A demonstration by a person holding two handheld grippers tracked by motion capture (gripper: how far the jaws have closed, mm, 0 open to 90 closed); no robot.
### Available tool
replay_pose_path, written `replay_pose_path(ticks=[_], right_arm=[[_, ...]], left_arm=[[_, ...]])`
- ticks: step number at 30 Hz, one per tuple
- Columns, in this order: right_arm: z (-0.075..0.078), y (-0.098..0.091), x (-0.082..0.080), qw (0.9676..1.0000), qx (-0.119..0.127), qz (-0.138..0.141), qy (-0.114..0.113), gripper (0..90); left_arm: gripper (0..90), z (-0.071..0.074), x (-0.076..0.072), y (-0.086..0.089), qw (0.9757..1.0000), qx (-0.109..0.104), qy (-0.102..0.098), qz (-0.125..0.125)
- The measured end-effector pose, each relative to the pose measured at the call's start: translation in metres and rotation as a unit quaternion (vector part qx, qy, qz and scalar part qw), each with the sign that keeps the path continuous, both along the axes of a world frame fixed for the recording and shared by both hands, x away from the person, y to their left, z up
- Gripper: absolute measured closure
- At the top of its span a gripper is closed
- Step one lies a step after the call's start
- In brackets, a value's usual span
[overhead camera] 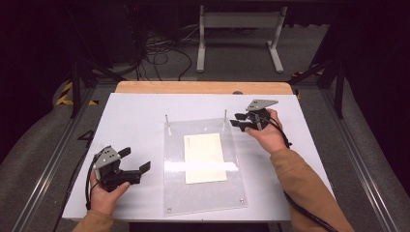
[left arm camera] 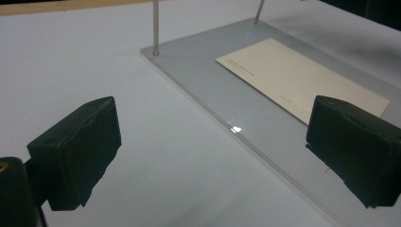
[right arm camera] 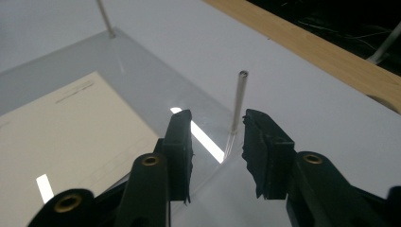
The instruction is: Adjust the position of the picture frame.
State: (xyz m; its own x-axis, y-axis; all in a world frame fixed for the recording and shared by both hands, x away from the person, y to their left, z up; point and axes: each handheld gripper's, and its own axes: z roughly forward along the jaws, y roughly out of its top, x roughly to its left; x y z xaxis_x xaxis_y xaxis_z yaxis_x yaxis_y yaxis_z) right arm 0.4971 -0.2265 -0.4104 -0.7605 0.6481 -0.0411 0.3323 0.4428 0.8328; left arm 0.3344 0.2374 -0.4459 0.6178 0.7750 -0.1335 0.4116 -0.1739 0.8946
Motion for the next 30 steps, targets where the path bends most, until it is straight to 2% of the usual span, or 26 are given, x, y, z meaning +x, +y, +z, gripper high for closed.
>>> replay_pose_path(ticks=[1, 2, 3, 6, 7, 8, 9, 12, 14, 18, 21, 26, 30], right_arm=[[-0.003, 0.004, 0.011, 0.9999, 0.012, -0.010, -0.005, 58.9], [-0.003, 0.004, 0.011, 0.9999, 0.012, -0.010, -0.005, 58.9], [-0.007, 0.009, 0.021, 0.9998, 0.014, -0.013, -0.008, 57.2], [-0.010, 0.015, 0.030, 0.9997, 0.015, -0.017, -0.012, 56.1], [-0.015, 0.019, 0.038, 0.9996, 0.018, -0.019, -0.010, 56.6], [-0.015, 0.019, 0.038, 0.9996, 0.018, -0.019, -0.010, 56.6], [-0.017, 0.021, 0.041, 0.9995, 0.018, -0.022, -0.009, 57.6], [-0.022, 0.022, 0.047, 0.9996, 0.014, -0.025, -0.006, 70.8], [-0.023, 0.023, 0.047, 0.9997, 0.022, -0.013, 0.002, 83.9], [-0.018, 0.027, 0.039, 0.9998, -0.014, 0.000, -0.013, 85.0], [-0.015, 0.025, 0.036, 0.9997, -0.018, -0.004, -0.014, 85.1], [-0.011, 0.009, 0.022, 0.9994, -0.032, -0.008, -0.011, 85.1], [-0.012, -0.004, 0.015, 0.9996, -0.025, -0.009, -0.008, 85.0]], left_arm=[[4.3, -0.002, -0.003, 0.004, 1.0000, 0.002, 0.002, 0.001], [4.3, -0.002, -0.003, 0.004, 1.0000, 0.002, 0.002, 0.001], [4.3, -0.003, -0.006, 0.007, 0.9999, 0.000, 0.006, 0.008], [4.3, -0.004, -0.008, 0.011, 0.9999, -0.001, 0.006, 0.013], [4.3, -0.004, -0.011, 0.013, 0.9999, -0.001, 0.007, 0.015], [4.3, -0.004, -0.011, 0.013, 0.9999, -0.001, 0.007, 0.015], [4.3, -0.005, -0.012, 0.014, 0.9998, -0.001, 0.009, 0.017], [4.3, -0.006, -0.012, 0.015, 0.9998, -0.001, 0.010, 0.017], [4.3, -0.007, -0.012, 0.015, 0.9998, -0.003, 0.012, 0.018], [4.3, -0.007, -0.009, 0.012, 0.9999, 0.001, 0.012, 0.012], [4.3, -0.006, -0.008, 0.010, 0.9999, 0.003, 0.011, 0.008], [4.3, -0.006, -0.002, 0.005, 0.9999, 0.005, 0.010, 0.000], [4.3, -0.006, 0.002, 0.000, 0.9999, 0.005, 0.012, -0.006]])
